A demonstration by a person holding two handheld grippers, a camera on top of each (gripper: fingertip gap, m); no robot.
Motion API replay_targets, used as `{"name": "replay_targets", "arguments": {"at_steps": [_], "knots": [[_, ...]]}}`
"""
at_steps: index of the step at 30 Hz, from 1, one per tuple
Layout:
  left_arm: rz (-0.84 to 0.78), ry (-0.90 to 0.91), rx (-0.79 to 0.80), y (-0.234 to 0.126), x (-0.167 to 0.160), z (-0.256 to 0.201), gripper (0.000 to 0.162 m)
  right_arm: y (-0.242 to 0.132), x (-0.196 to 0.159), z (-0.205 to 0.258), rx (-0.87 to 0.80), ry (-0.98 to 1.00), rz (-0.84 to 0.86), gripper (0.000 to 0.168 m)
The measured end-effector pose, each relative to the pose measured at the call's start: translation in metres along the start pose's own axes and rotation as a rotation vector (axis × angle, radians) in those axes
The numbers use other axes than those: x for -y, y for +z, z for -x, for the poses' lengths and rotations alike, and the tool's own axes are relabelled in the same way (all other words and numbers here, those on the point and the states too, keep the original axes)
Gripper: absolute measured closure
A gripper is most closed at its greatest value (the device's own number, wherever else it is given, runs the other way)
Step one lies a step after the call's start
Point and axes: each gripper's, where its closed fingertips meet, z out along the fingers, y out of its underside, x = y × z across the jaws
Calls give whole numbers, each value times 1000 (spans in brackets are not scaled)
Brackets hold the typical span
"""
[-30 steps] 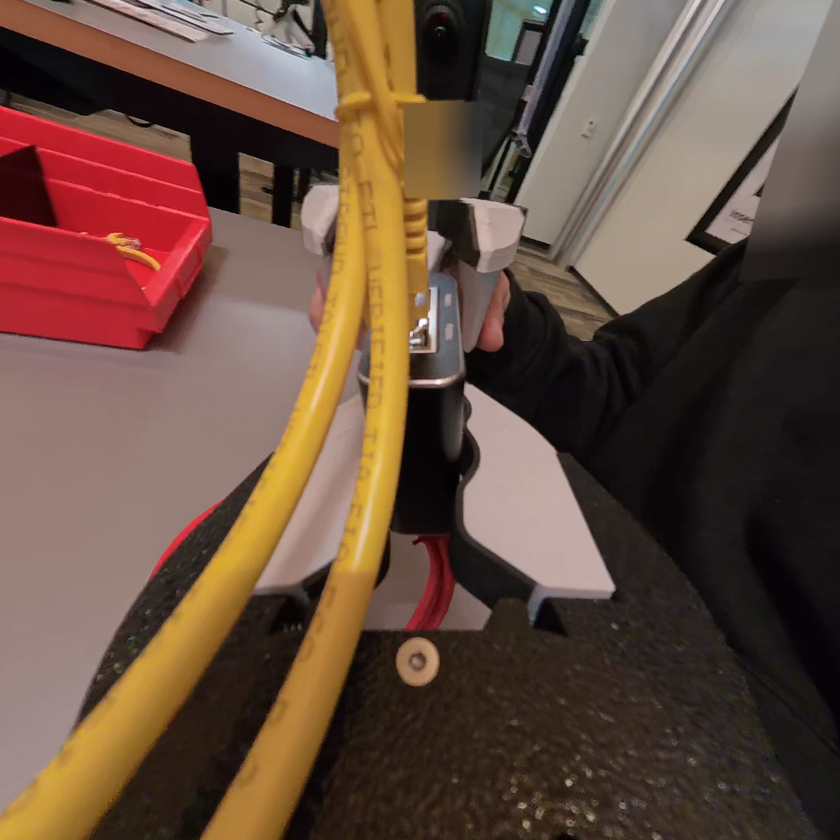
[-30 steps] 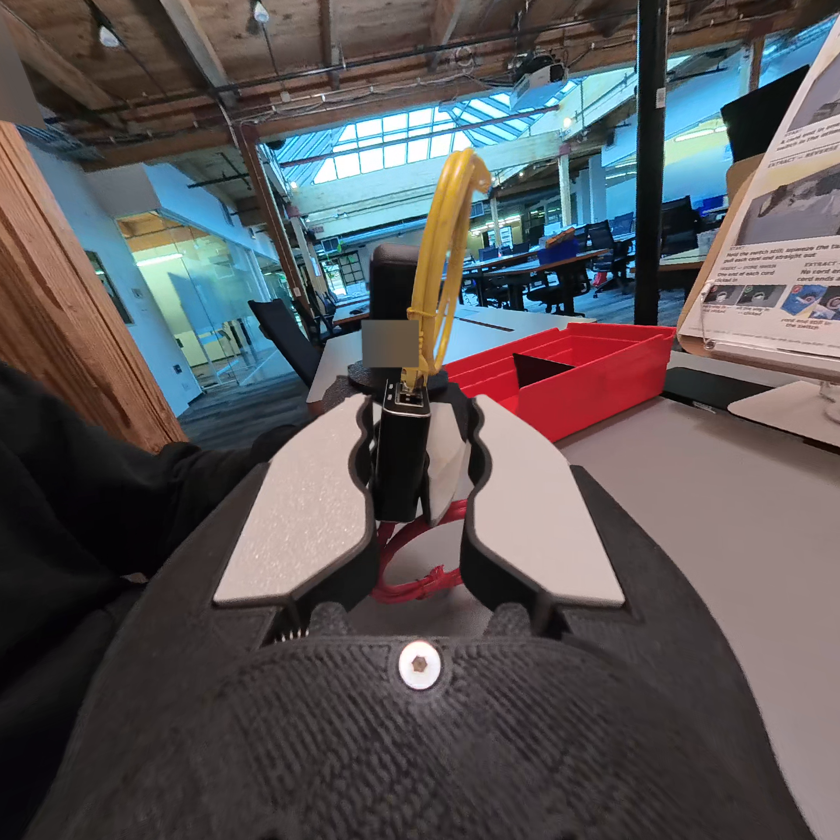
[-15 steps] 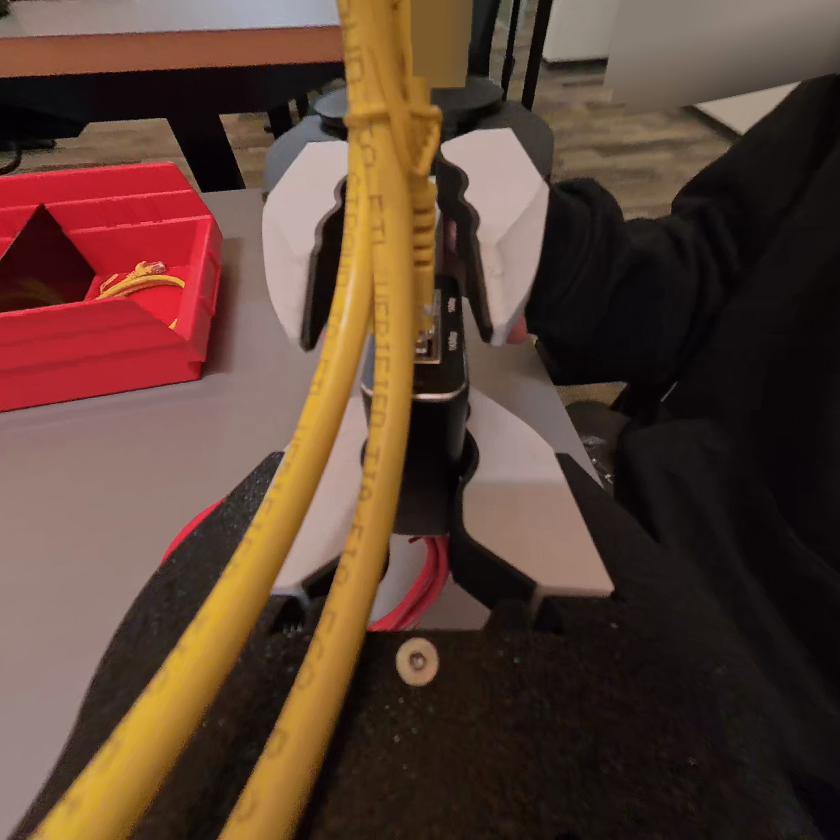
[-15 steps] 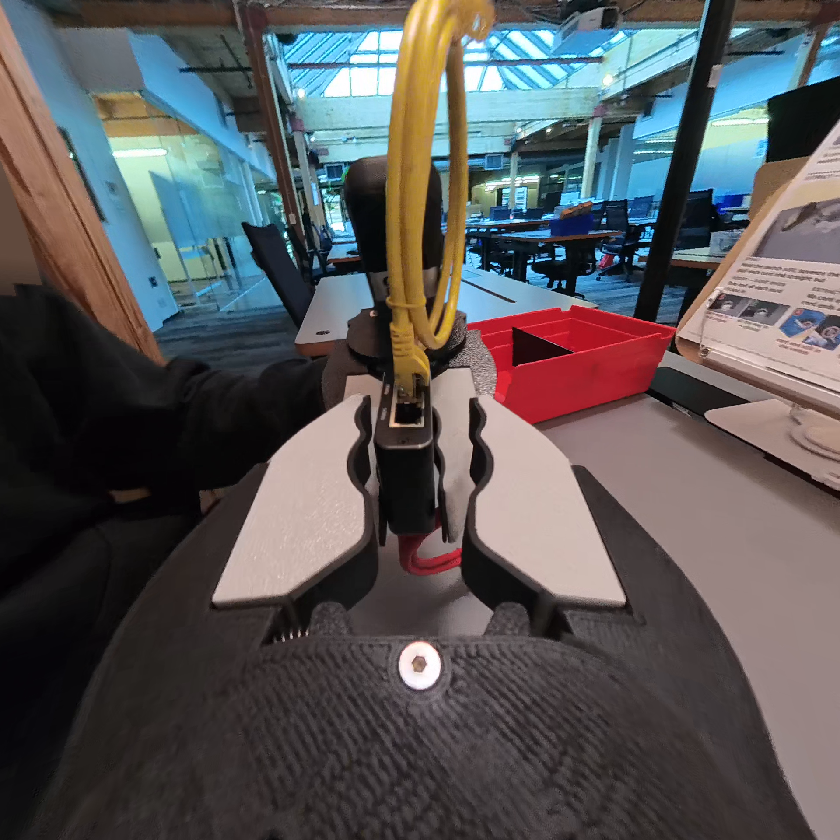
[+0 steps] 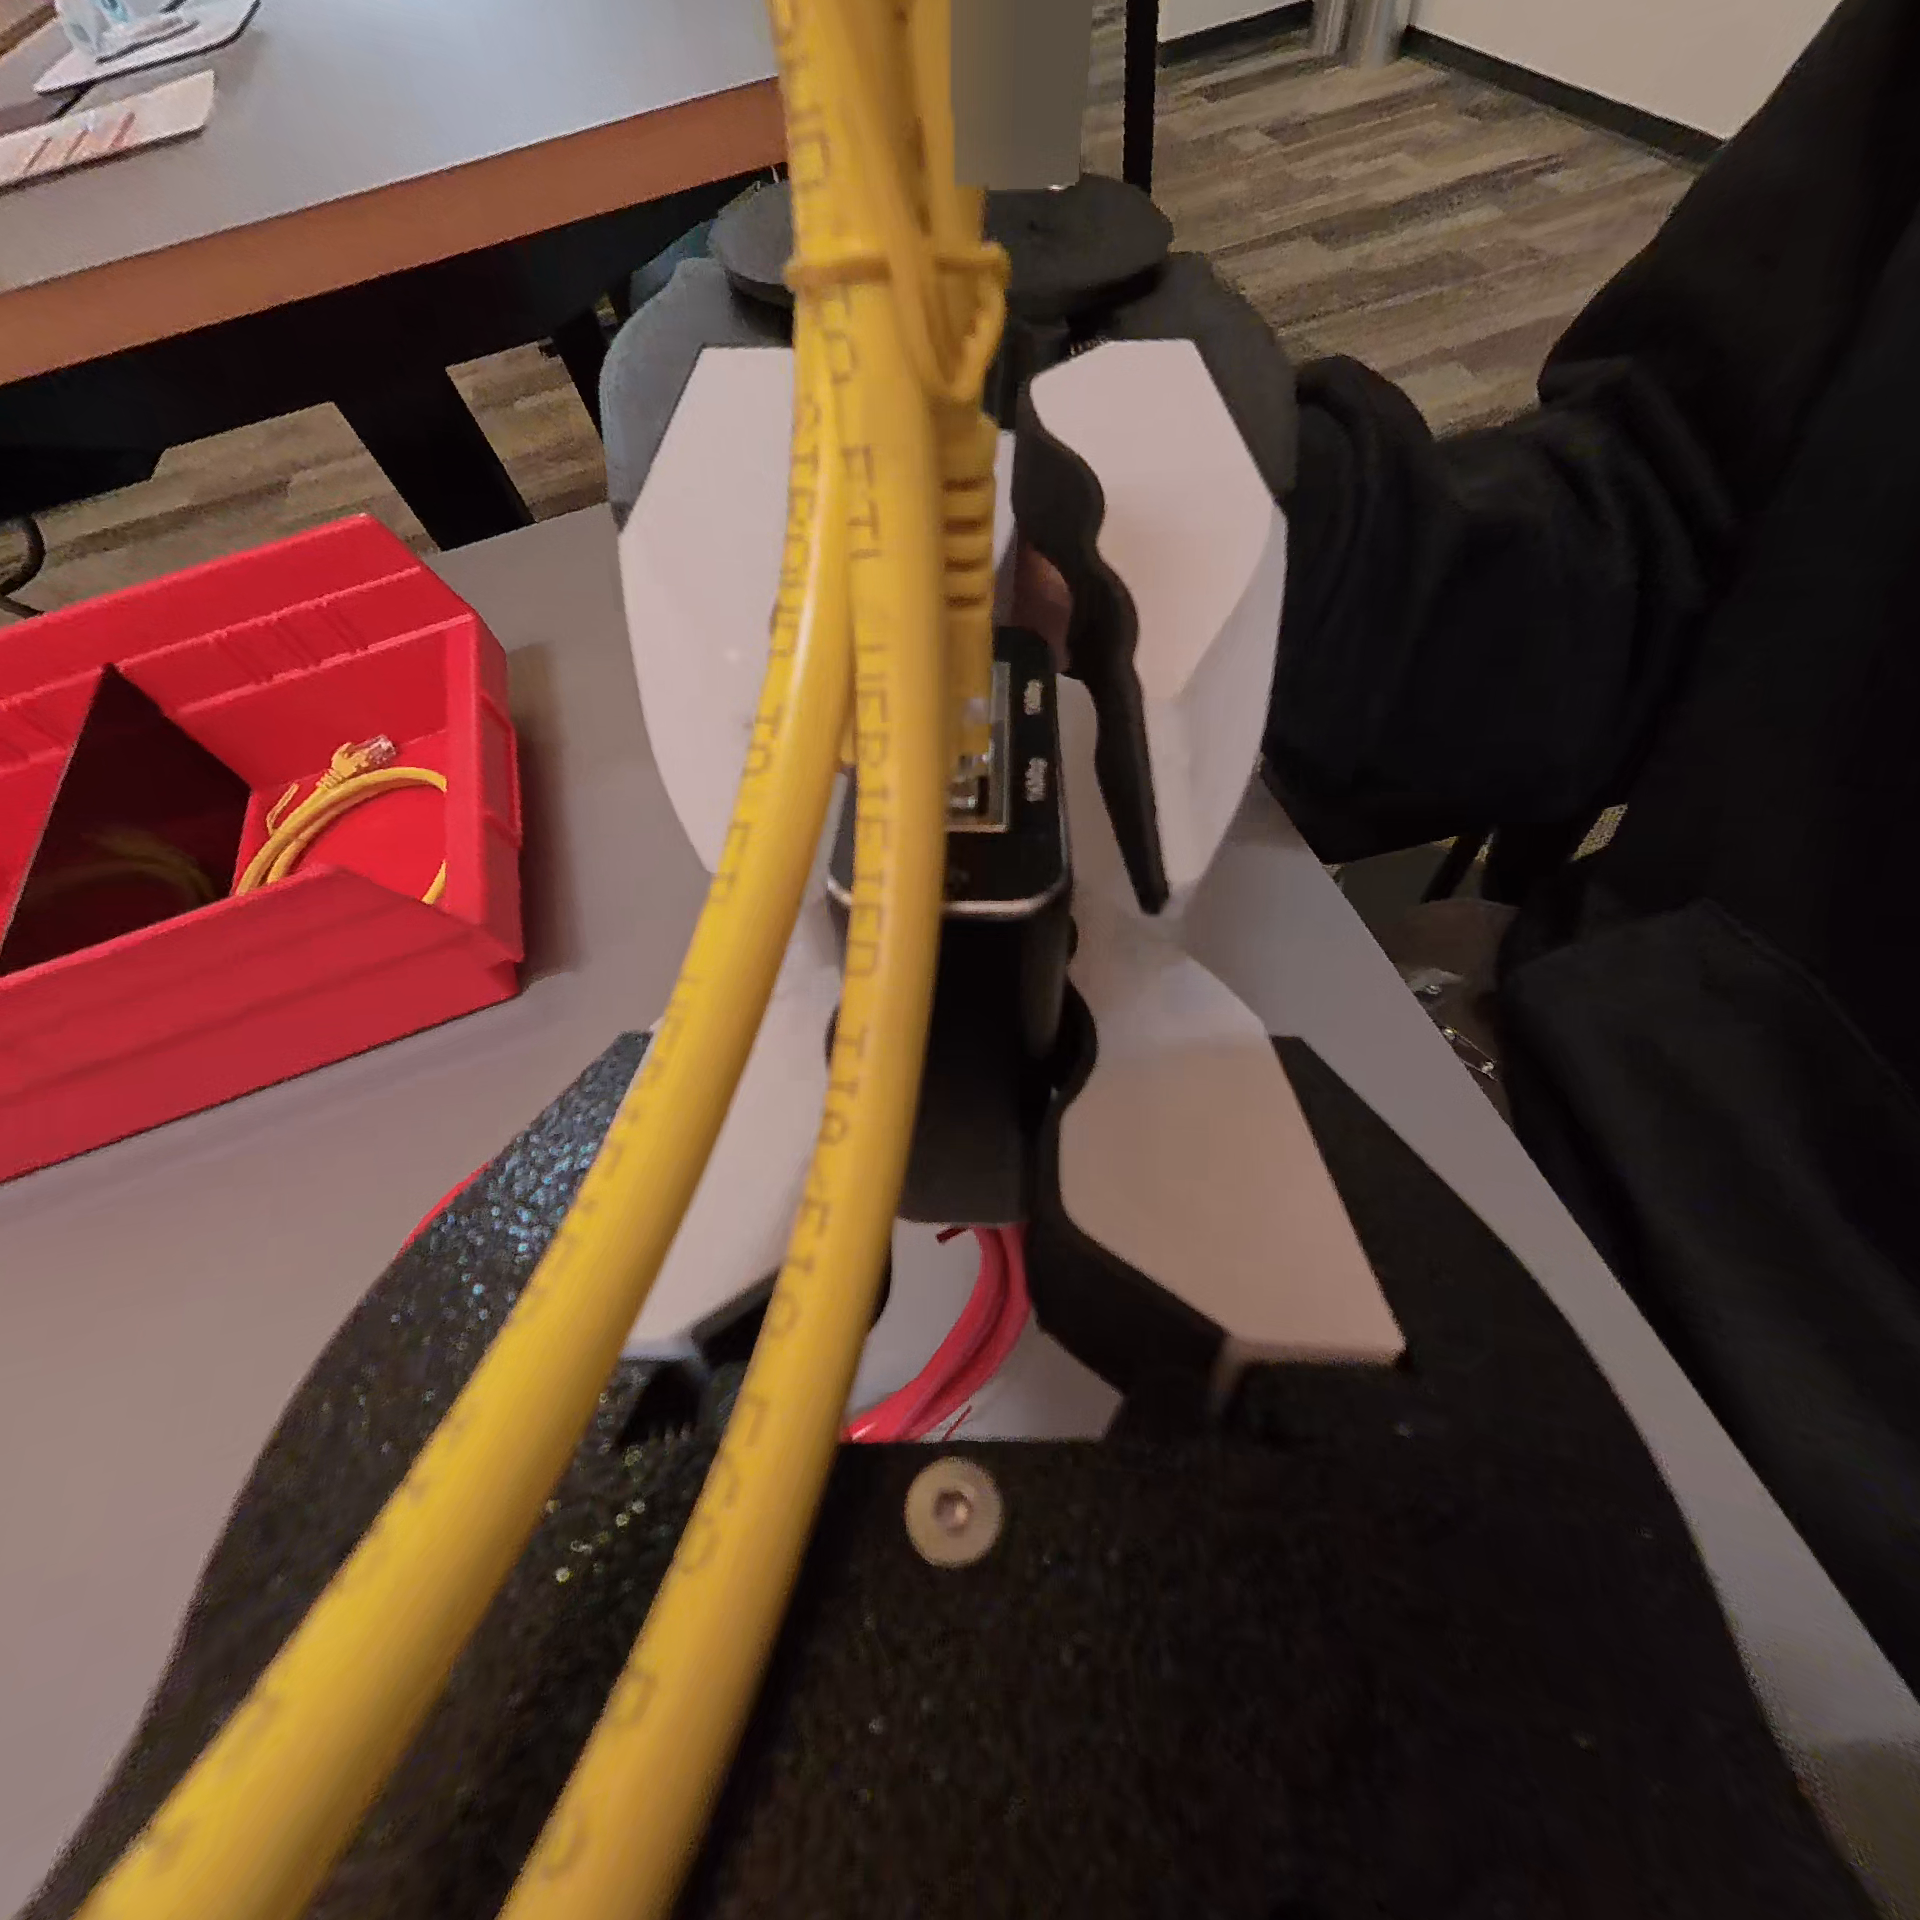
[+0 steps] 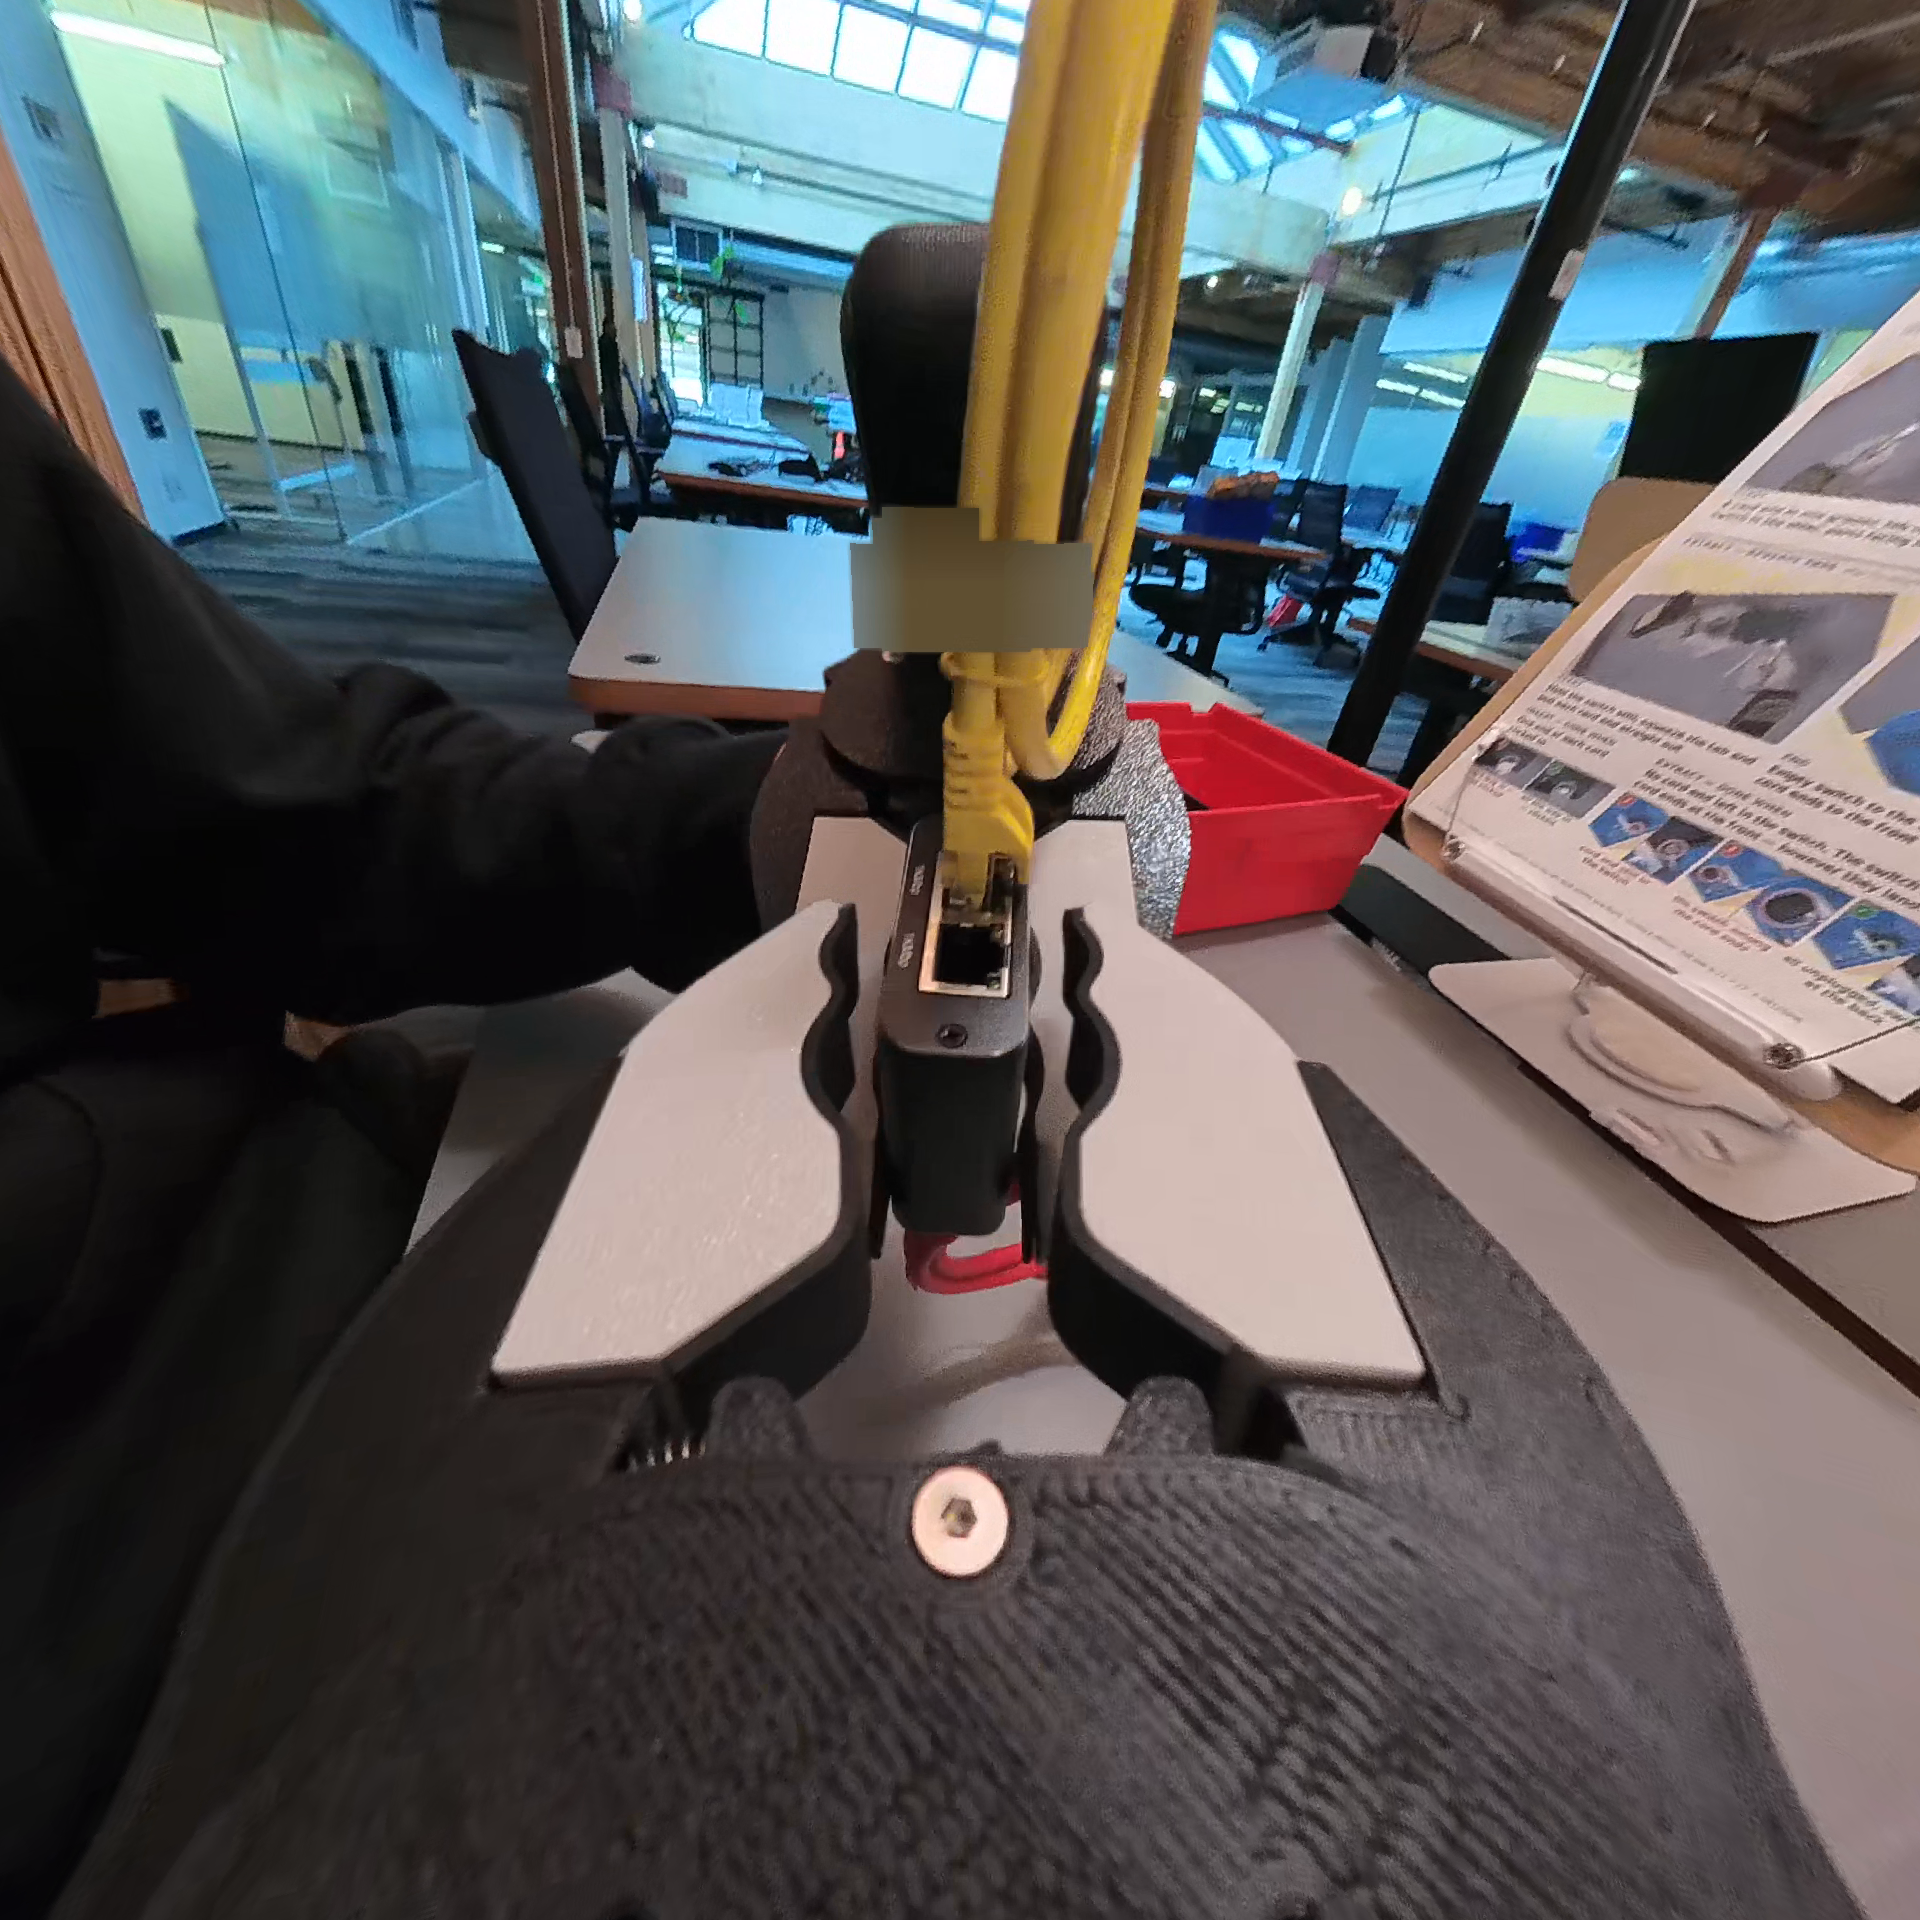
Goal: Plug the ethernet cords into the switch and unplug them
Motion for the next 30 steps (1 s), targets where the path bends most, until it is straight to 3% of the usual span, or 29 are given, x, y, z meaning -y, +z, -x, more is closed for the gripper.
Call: {"name": "replay_targets", "arguments": {"at_steps": [8,11,14,17,23,30], "knots": [[-6,-7,-34,8,-5,9,136,-8,6,-8,-39,19,-40,128],[-68,-24,-84,12,-3,10,135,-7,10,-24,-141,87,-74,113],[-168,-17,-126,15,3,12,136,-1,12,-27,-164,145,-87,110],[-227,-2,-142,16,5,17,136,10,1,-23,-176,87,12,107],[-231,52,-176,15,-2,16,136,16,0,-26,-241,5,50,111],[-263,60,-164,9,-3,20,136,15,2,-31,-270,-16,42,128]]}}
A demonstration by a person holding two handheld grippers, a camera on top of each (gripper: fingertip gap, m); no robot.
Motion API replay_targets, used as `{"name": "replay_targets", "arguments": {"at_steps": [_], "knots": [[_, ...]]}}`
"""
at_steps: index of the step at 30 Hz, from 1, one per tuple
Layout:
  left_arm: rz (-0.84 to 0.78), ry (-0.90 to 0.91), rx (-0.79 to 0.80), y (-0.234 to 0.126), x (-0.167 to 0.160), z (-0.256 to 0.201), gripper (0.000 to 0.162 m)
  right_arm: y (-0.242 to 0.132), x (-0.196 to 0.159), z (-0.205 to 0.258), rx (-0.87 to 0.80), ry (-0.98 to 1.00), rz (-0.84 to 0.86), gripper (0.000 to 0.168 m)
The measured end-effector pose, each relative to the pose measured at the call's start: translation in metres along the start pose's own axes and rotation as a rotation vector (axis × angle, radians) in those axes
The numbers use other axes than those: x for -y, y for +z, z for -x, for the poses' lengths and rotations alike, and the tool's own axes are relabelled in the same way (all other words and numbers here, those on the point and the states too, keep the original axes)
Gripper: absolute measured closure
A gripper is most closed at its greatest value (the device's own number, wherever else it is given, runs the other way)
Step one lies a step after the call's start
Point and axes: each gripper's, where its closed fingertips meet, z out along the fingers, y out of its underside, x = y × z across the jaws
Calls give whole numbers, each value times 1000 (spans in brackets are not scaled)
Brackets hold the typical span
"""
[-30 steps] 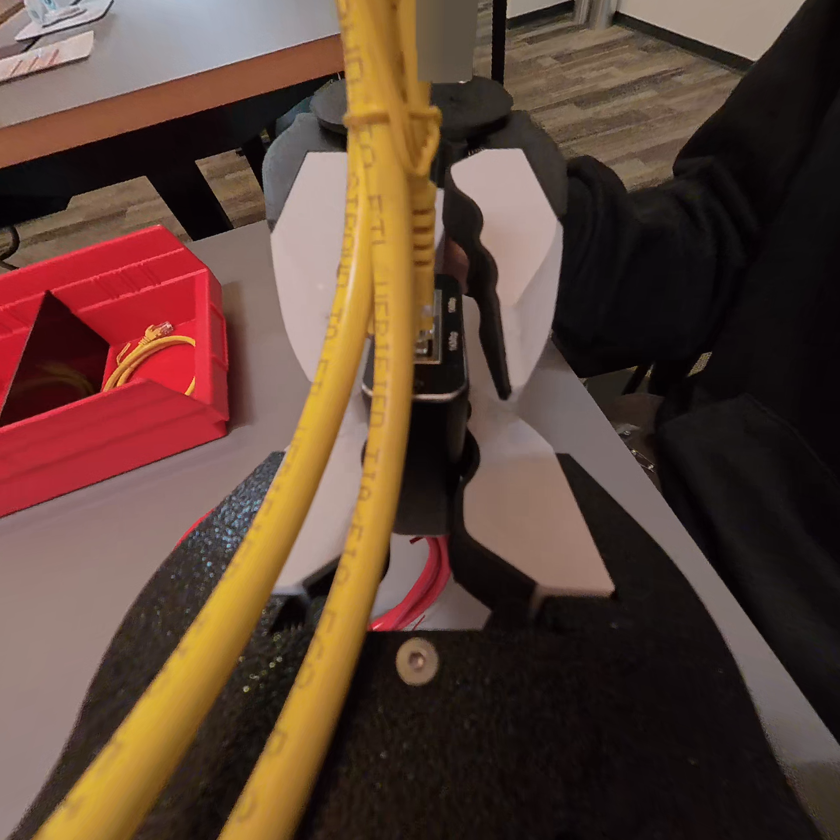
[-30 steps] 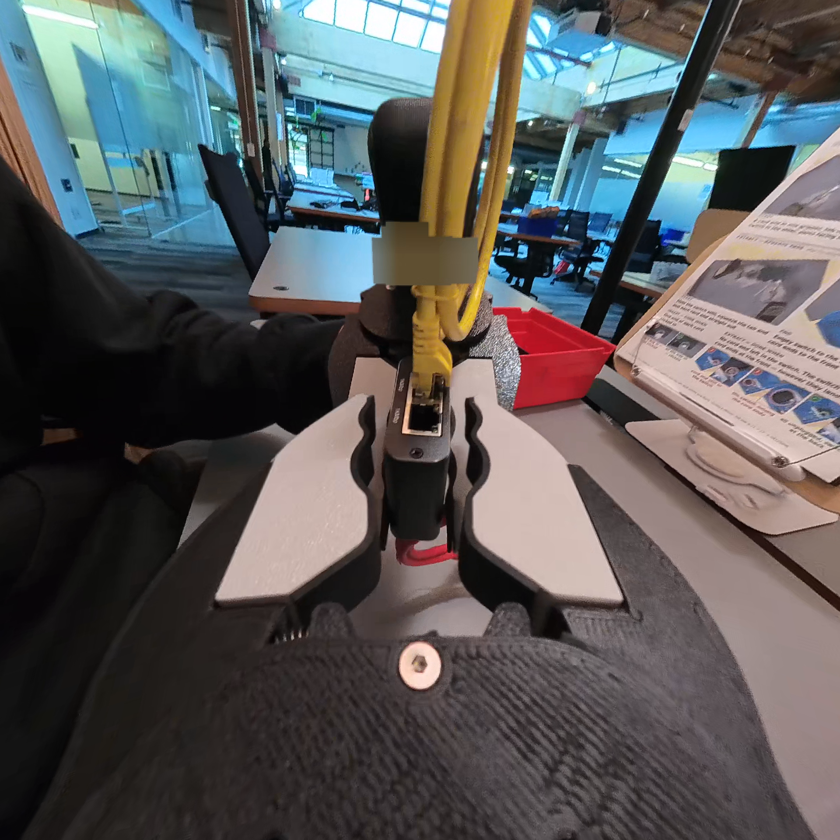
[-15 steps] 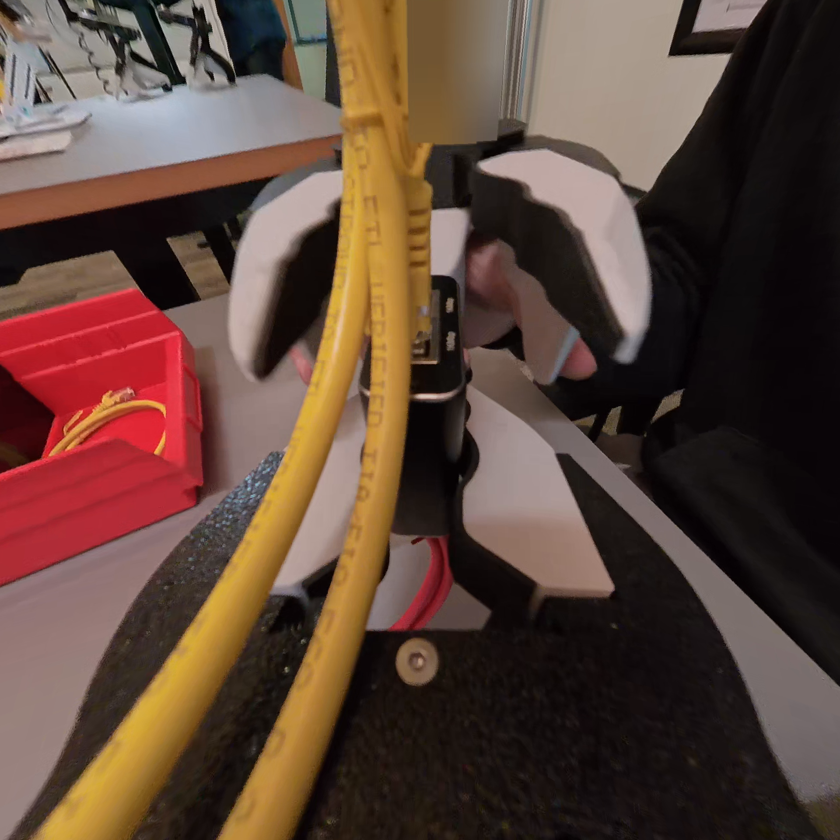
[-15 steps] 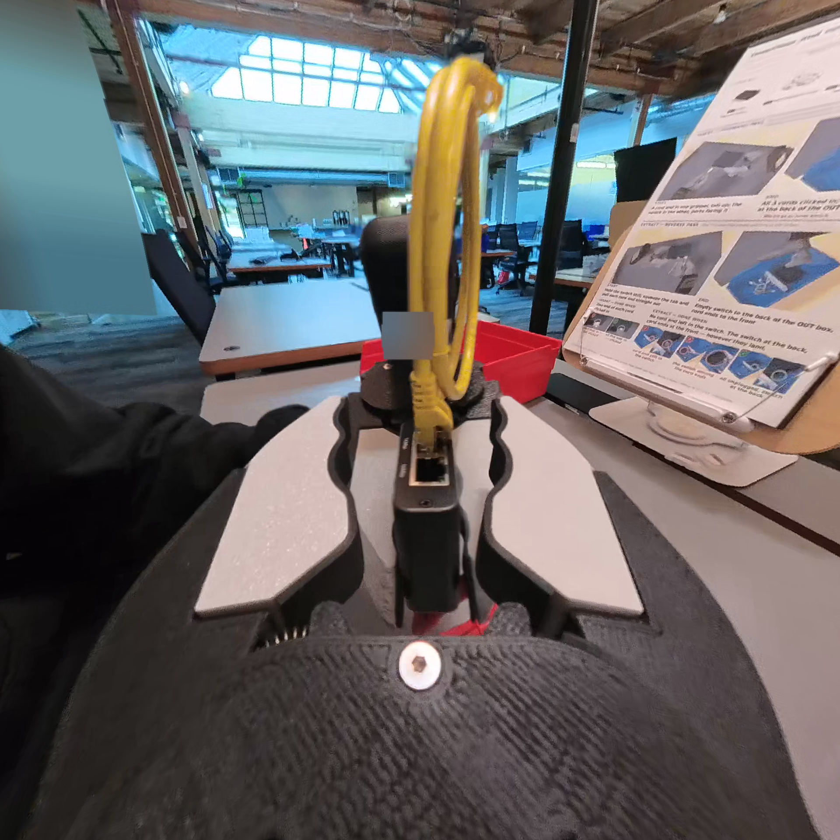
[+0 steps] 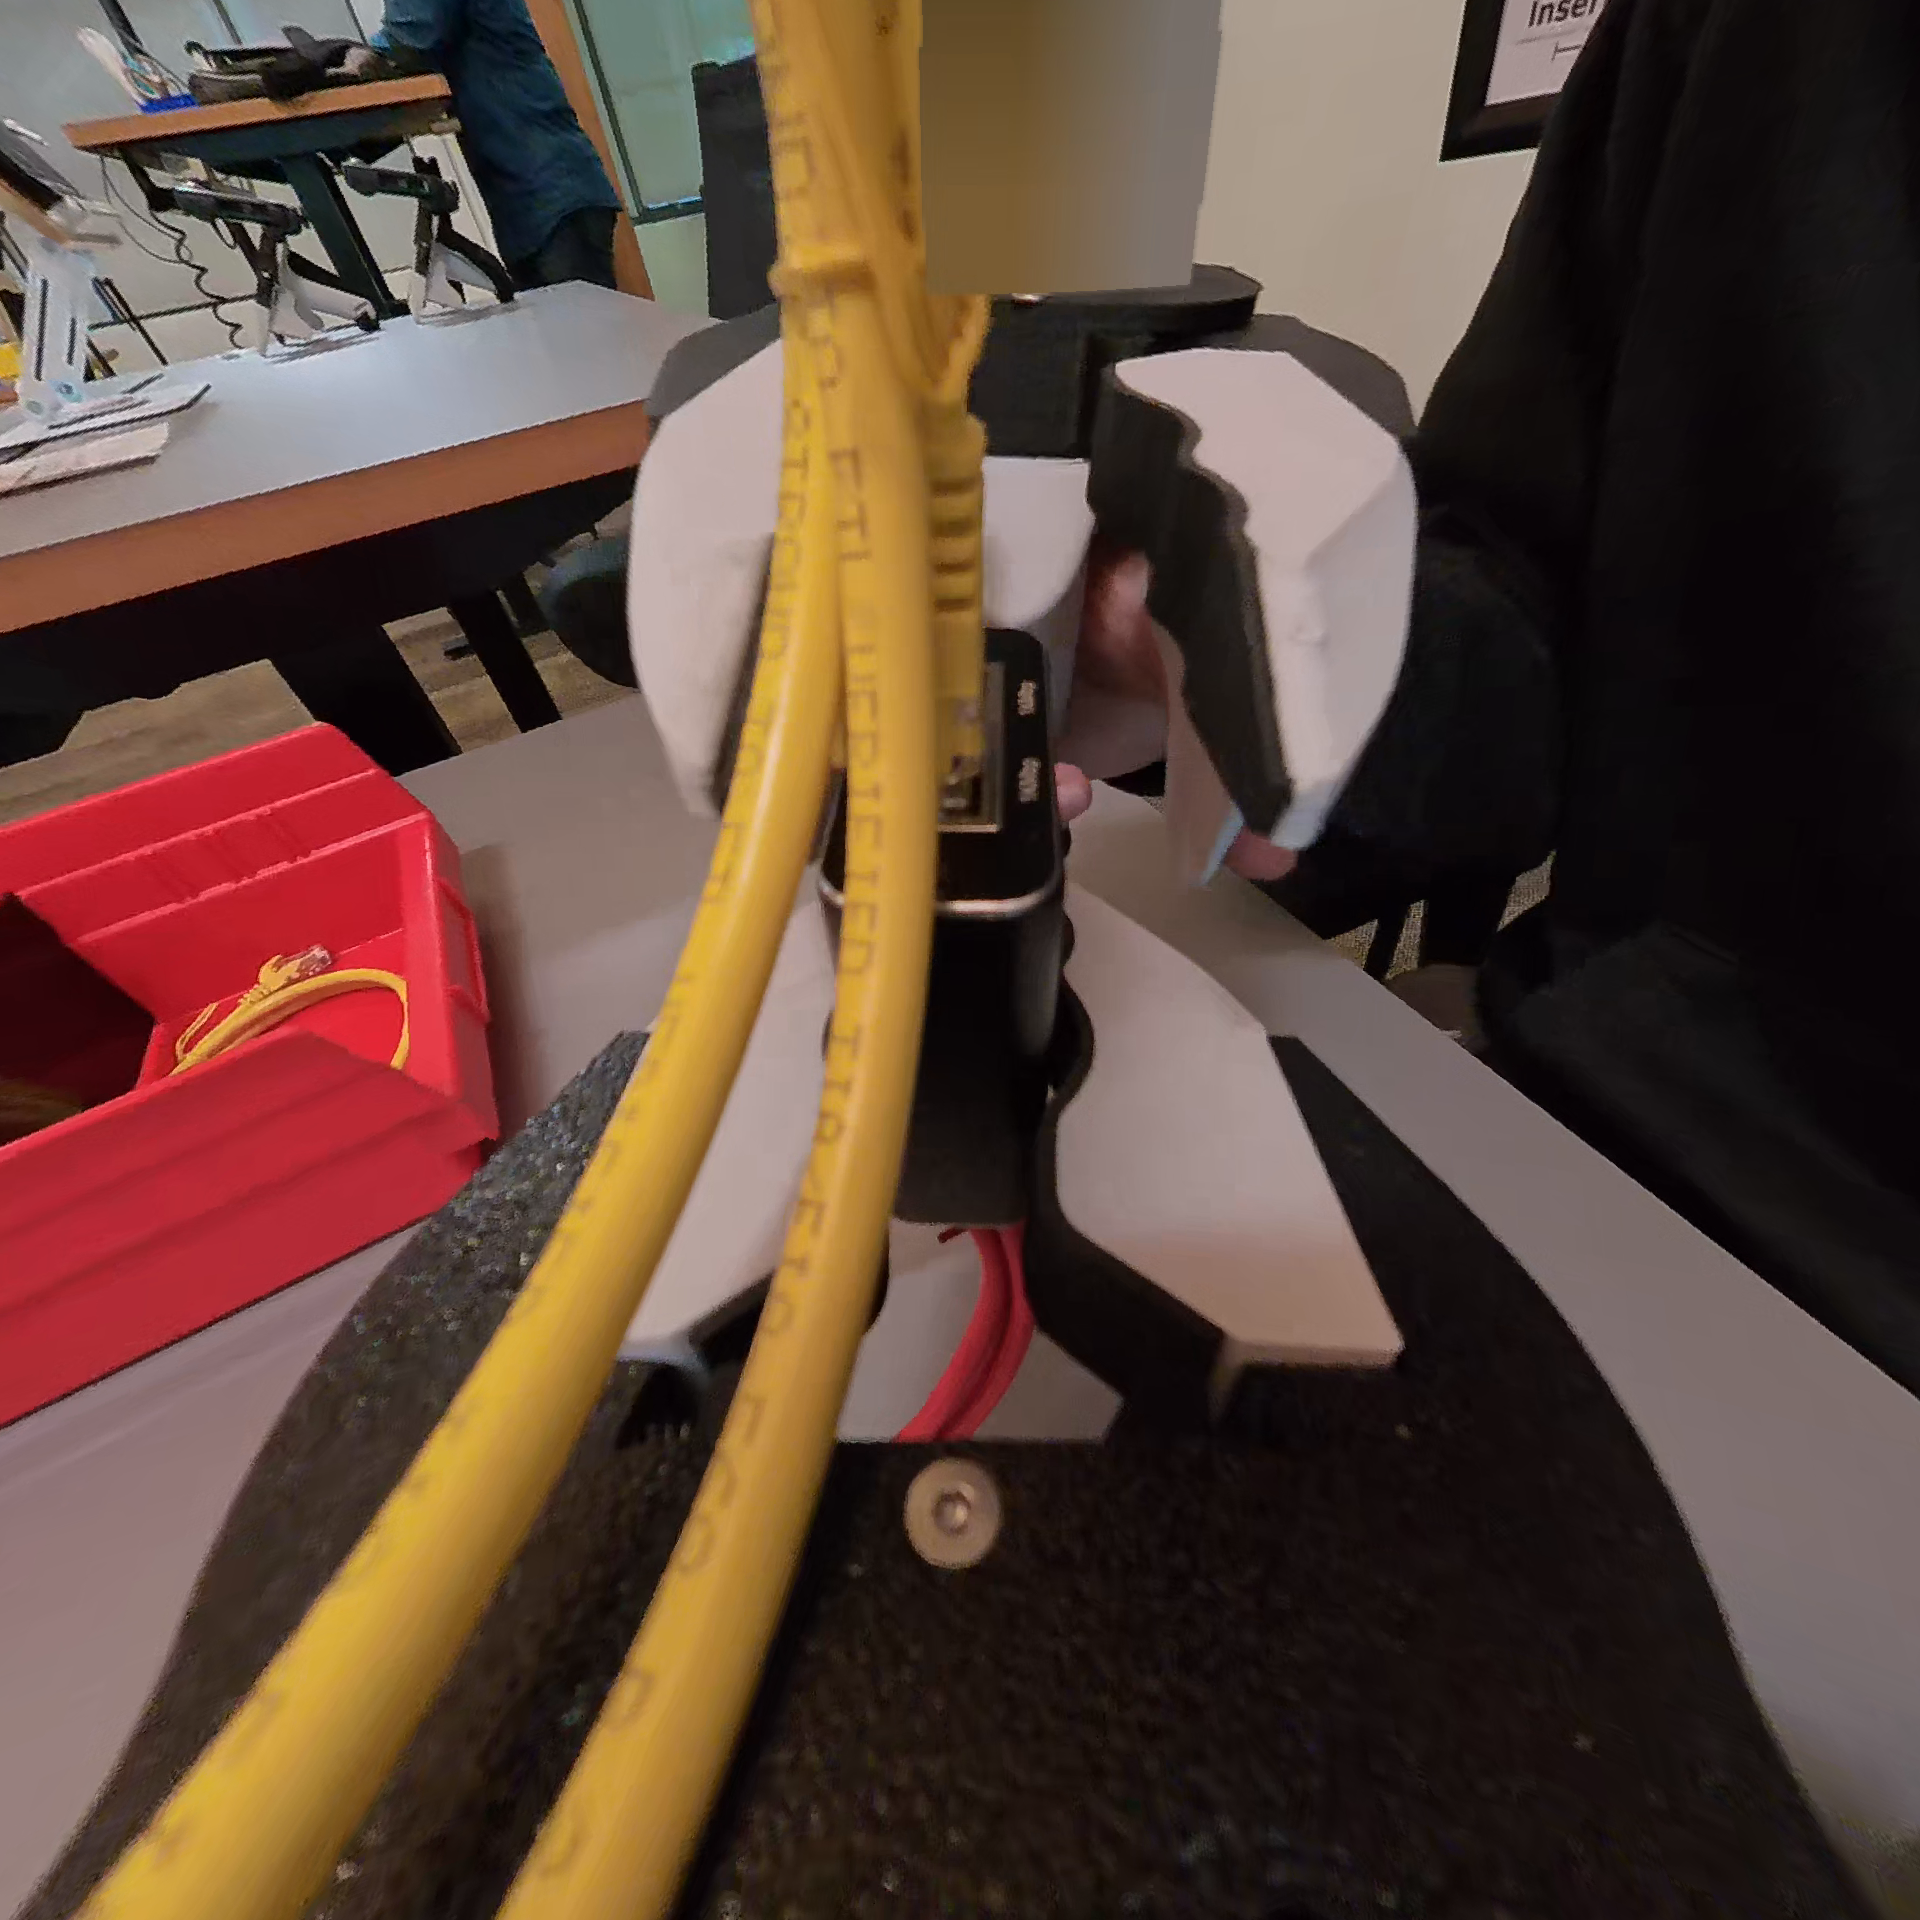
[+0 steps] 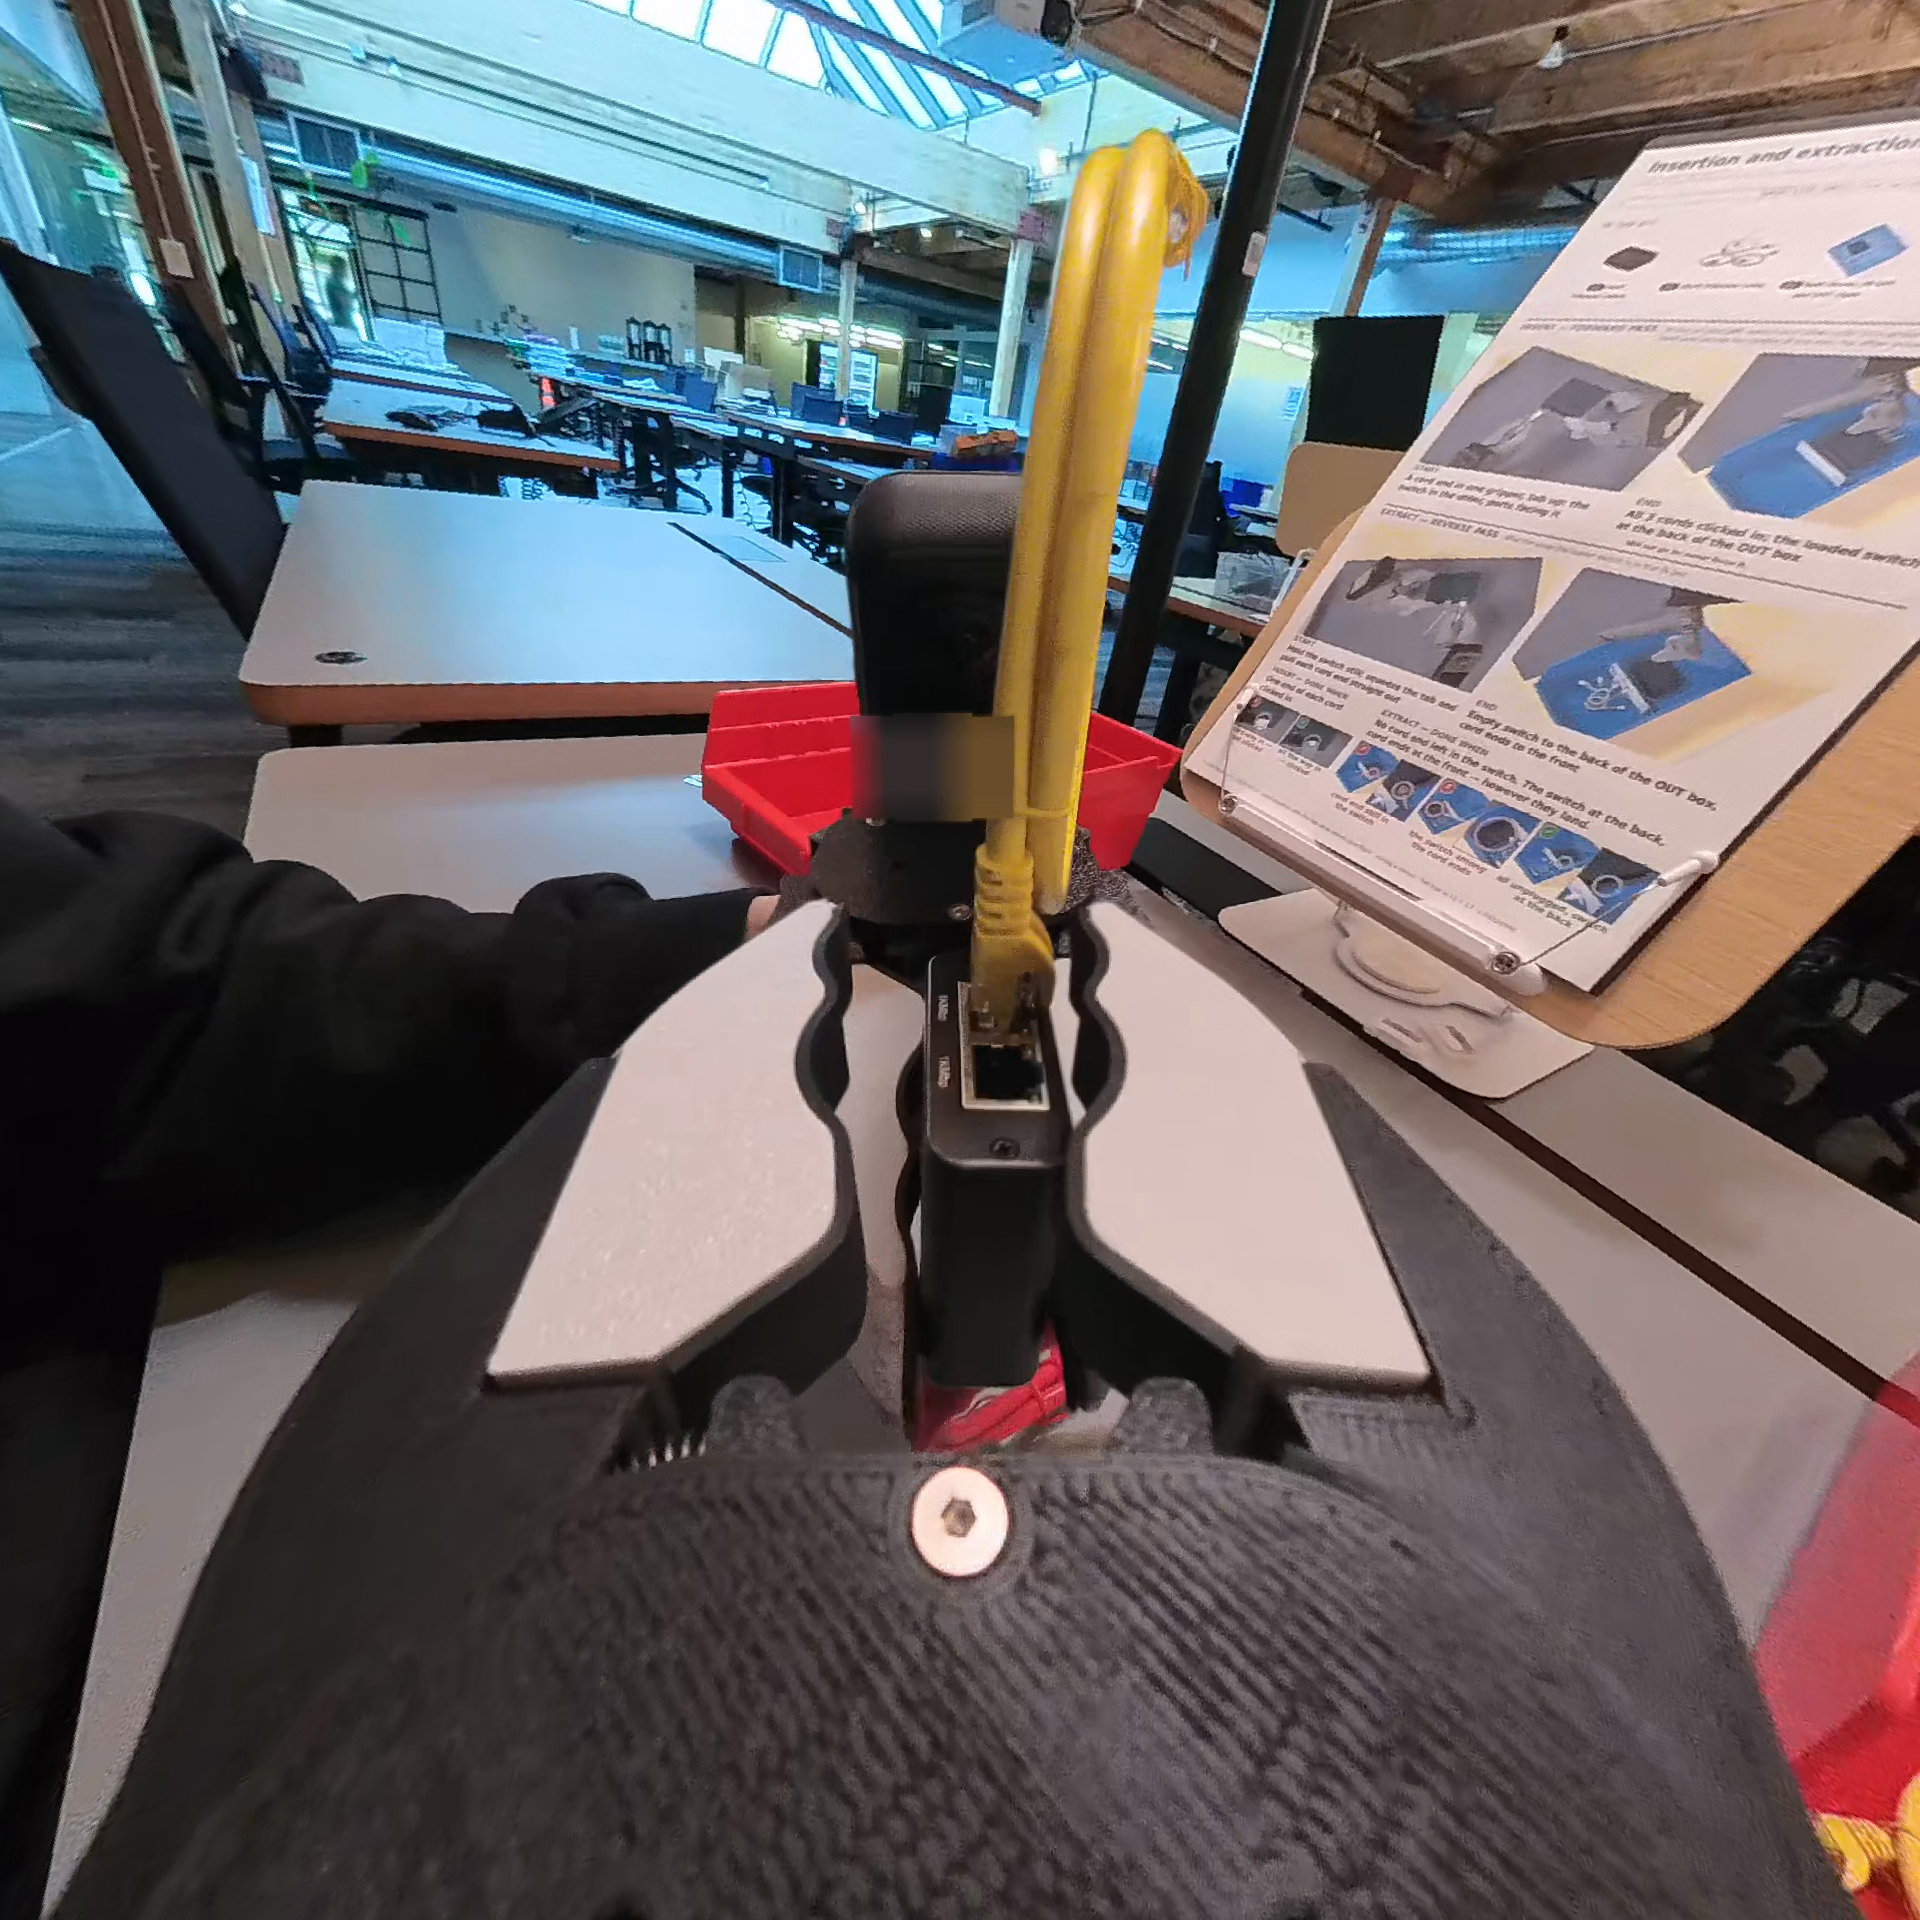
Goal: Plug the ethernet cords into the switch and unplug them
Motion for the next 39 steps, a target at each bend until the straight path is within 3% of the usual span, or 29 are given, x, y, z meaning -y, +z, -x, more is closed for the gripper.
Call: {"name": "replay_targets", "arguments": {"at_steps": [12,17,21,31,37,39], "knots": [[26,22,-2,0,-5,-2,137,-6,-7,-6,-26,-36,61,154],[91,31,26,-1,-14,2,133,-5,-14,-5,-16,-66,98,154],[113,18,80,-1,-17,10,135,-6,-16,-12,-25,17,53,154],[-11,-116,209,9,-5,32,111,-27,-5,-39,-36,245,-133,154],[-113,-195,223,1,9,37,102,-34,-3,-41,-12,206,-167,154],[-77,-193,211,3,6,35,101,-34,1,-38,6,224,-196,154]]}}
